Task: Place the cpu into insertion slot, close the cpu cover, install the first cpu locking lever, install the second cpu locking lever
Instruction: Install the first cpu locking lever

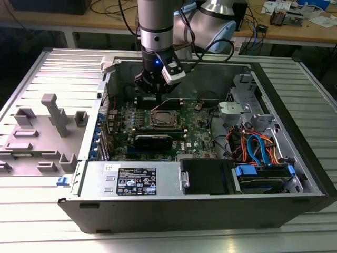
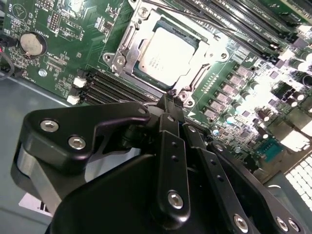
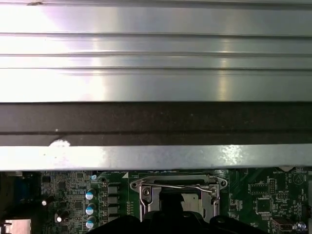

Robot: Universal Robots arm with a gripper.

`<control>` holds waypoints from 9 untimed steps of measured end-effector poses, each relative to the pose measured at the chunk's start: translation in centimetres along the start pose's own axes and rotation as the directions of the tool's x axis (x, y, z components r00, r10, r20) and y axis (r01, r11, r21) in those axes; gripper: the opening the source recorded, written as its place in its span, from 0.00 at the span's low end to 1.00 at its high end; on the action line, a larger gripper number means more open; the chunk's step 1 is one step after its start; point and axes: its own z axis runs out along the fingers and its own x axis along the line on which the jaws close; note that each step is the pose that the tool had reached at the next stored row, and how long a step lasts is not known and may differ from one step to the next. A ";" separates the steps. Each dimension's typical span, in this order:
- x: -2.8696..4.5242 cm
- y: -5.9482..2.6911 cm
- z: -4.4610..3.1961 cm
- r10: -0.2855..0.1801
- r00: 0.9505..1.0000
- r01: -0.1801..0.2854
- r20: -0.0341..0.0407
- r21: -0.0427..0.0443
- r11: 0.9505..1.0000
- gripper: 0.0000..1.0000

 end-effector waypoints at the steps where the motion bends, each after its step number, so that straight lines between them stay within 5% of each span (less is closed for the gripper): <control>1: -0.05 0.01 0.06 0.001 1.000 -0.001 0.000 -0.001 1.000 0.11; 9: -0.52 0.54 0.48 0.004 1.000 -0.004 0.000 0.000 1.000 0.11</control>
